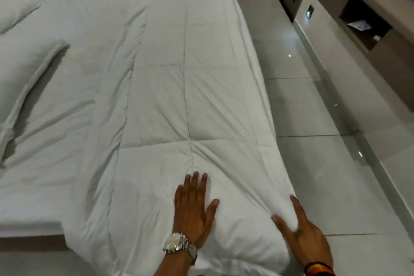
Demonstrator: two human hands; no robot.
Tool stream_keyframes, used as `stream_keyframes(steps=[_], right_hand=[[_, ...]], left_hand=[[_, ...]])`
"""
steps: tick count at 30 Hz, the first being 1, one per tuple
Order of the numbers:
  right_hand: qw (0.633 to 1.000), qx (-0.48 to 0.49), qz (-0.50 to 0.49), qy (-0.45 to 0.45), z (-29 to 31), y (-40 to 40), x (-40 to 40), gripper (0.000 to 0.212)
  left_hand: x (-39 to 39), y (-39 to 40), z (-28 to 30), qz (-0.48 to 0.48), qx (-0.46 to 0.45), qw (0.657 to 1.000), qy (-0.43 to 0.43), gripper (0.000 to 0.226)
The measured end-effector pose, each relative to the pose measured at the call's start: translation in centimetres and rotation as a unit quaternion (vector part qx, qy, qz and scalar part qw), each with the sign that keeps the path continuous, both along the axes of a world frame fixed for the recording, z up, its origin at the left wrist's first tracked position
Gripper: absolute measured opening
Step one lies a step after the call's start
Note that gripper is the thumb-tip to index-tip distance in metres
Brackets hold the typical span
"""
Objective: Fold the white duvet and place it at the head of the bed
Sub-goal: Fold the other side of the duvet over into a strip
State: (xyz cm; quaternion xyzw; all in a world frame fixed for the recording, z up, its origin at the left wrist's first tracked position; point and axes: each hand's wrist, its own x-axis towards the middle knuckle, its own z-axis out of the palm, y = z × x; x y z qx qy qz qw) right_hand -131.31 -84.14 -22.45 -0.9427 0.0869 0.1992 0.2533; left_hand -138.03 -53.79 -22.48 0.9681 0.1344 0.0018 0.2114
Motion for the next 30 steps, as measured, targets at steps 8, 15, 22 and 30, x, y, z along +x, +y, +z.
stream_keyframes(steps=[8,15,22,30], right_hand=[[0.989,0.048,-0.139,0.027,-1.1,0.7,-2.7,0.143],[0.977,0.099,-0.188,-0.004,-2.5,0.9,-5.5,0.124],[0.992,0.052,-0.101,-0.053,-0.8,0.1,-5.2,0.134],[0.936,-0.007,0.255,-0.241,-0.4,11.7,-4.2,0.11]], left_hand=[[-1.3,1.7,-1.1,-0.036,-0.001,0.999,0.012,0.072],[-5.4,0.9,-1.9,-0.042,0.011,0.999,0.0,0.074],[-11.4,2.5,-0.1,0.062,0.024,0.998,-0.02,0.077],[-12.7,6.4,-0.7,-0.027,0.177,0.982,0.063,0.102]])
